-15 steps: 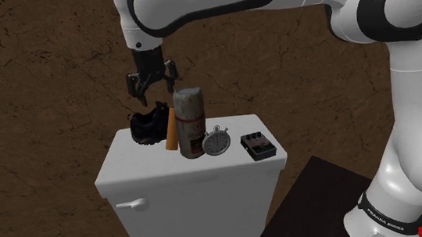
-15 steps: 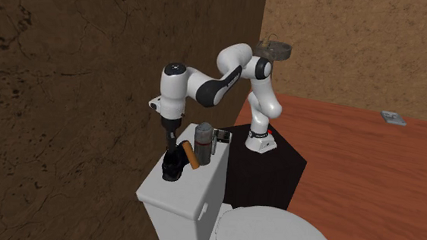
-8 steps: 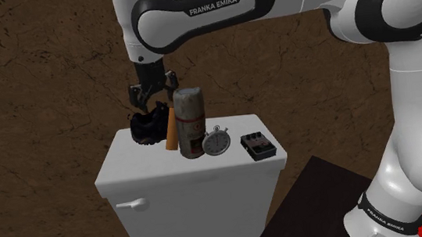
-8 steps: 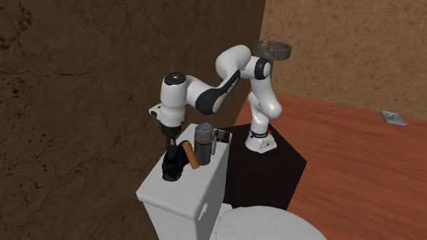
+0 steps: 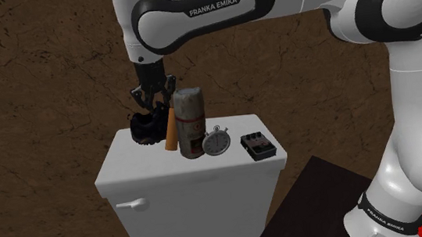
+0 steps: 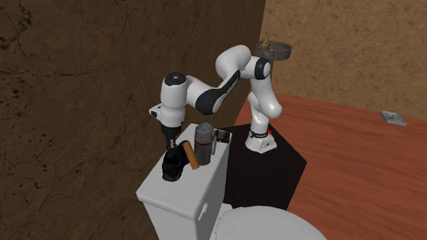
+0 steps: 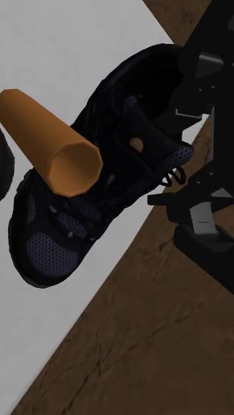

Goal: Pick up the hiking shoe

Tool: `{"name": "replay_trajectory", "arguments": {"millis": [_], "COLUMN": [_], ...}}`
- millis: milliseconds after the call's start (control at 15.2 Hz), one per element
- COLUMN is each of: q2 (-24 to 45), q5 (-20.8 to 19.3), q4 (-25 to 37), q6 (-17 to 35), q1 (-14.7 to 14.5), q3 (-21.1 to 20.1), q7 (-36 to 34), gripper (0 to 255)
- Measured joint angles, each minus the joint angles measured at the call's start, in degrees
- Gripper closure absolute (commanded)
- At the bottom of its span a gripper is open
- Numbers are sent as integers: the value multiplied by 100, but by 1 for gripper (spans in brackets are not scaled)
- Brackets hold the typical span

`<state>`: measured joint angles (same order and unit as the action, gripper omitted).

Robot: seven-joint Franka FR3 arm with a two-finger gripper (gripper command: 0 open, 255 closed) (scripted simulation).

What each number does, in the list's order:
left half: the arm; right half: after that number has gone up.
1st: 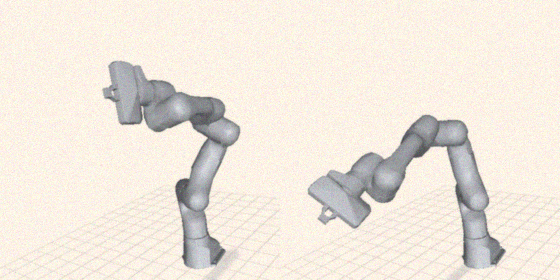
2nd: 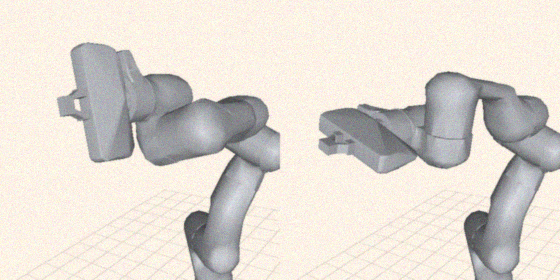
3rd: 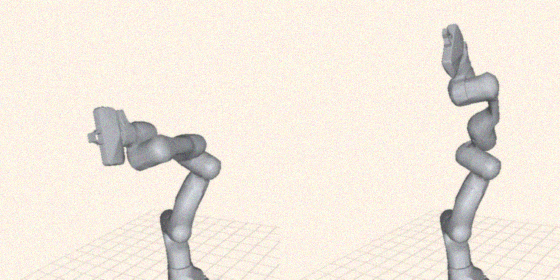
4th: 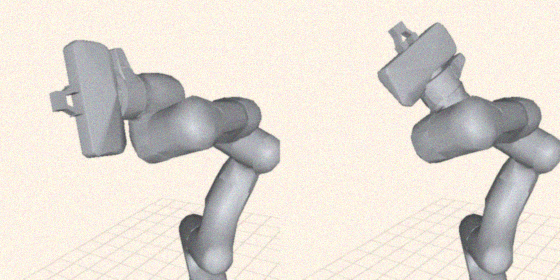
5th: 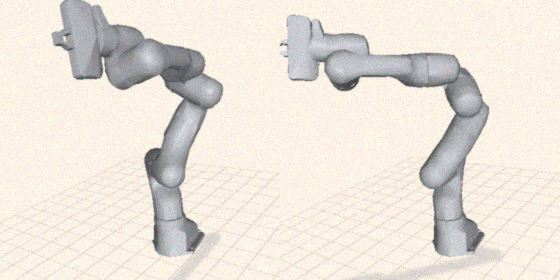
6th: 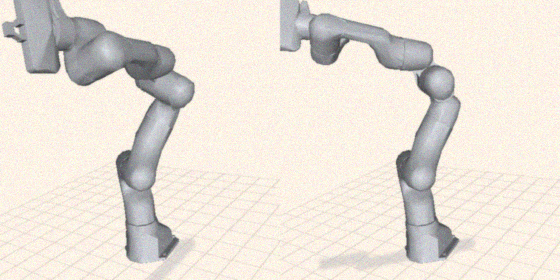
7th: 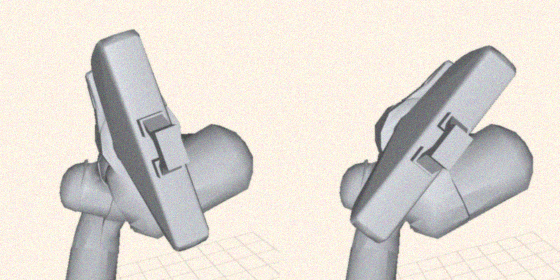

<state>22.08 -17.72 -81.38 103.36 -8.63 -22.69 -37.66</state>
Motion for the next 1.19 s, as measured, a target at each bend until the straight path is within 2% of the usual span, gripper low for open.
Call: {"name": "replay_trajectory", "arguments": {"millis": [330,1188], "q2": [-30,195], "q5": [25,-25], "q4": [90,1407], "q6": [-126,-1207], "q1": [6,-192], "q3": [-6,-14], "q7": [44,201], "gripper": [255,255]}}
